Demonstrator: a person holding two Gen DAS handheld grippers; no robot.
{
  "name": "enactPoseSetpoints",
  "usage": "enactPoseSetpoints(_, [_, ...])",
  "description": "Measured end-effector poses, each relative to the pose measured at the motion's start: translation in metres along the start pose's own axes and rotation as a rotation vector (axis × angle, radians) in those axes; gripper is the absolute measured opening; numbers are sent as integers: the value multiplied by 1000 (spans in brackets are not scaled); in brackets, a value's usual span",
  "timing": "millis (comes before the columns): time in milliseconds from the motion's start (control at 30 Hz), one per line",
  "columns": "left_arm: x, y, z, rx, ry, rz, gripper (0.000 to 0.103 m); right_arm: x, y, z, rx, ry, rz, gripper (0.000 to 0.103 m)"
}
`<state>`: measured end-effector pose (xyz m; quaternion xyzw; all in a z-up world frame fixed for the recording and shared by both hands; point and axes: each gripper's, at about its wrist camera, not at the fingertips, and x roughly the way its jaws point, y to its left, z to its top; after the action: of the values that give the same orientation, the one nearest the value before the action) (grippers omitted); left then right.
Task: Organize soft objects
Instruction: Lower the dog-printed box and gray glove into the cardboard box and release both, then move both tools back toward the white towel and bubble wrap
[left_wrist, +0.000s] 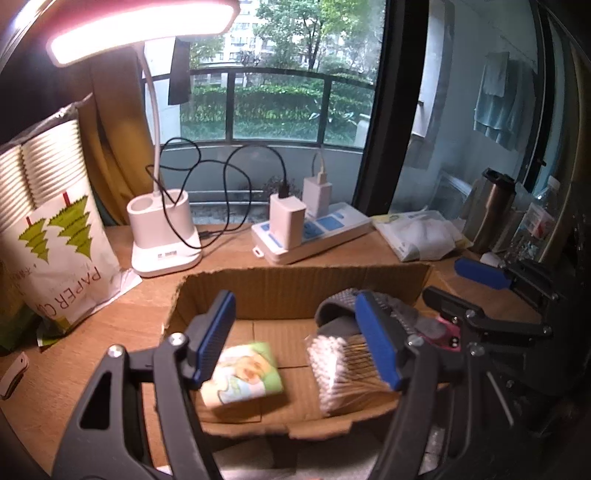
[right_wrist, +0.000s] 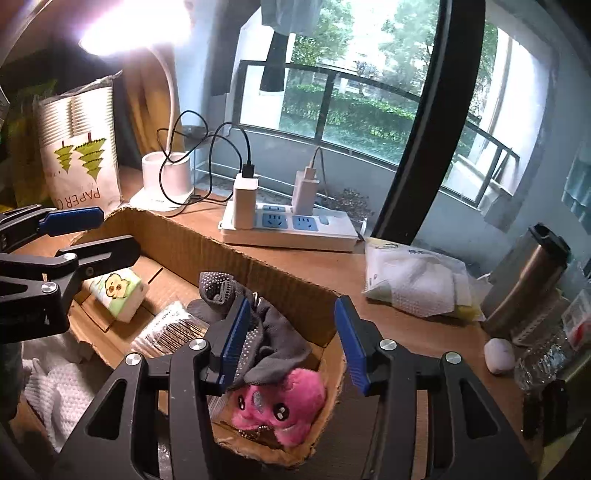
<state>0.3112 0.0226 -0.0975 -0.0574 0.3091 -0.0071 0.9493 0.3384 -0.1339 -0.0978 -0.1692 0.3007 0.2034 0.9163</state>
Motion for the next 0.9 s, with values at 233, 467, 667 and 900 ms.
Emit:
enactPoseSetpoints(233, [-24,-3,1,6,-34,-4,69,-22,2,0,17,-19,8,51])
enactPoseSetpoints(467, [-51,-5,-4,1,-67,-13,78,-49,7,0,41,-48,24,51])
enactPoseSetpoints(667, [-72,-4,-10,0,-85,-13,78,-69,12,-3,55,-66,30,51])
enactPoseSetpoints(900, [-95,1,-21,-5,-104,-13,78,-89,25,-7,59,-82,33,51])
